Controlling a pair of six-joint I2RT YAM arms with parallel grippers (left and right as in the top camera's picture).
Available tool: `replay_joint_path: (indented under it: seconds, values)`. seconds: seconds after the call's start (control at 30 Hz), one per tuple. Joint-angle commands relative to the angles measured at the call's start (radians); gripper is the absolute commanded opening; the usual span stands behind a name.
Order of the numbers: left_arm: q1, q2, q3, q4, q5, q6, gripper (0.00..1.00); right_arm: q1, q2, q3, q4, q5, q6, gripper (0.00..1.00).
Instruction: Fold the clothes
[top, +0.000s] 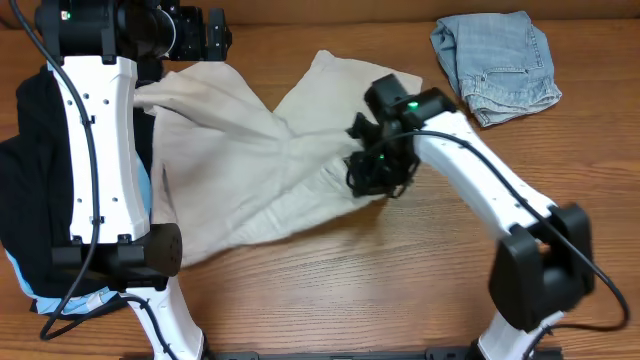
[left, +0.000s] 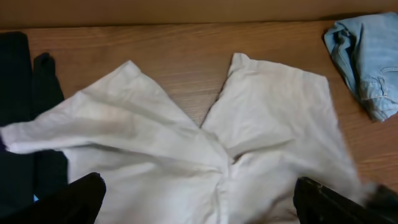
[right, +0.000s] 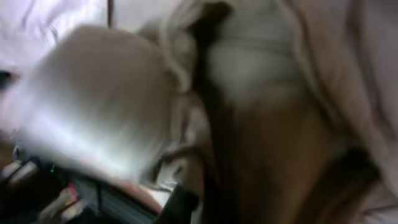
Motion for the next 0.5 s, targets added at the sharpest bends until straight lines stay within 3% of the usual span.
replay_joint_path:
  seconds: [0.0, 0.23, 0.47]
  values:
    - [0.000, -0.005, -0.005, -0.012, -0.005, 0.036, 1.00, 0.017, -0.033, 0.005, -0.102, 0.026, 0.045, 0.04]
    - [0.000, -0.003, -0.005, -0.040, -0.005, 0.055, 1.00, 0.097, -0.098, -0.205, -0.035, 0.036, 0.241, 0.04]
    - [0.000, -0.002, -0.005, -0.059, -0.002, 0.112, 1.00, 0.150, -0.333, -0.462, 0.051, 0.035, 0.391, 0.07]
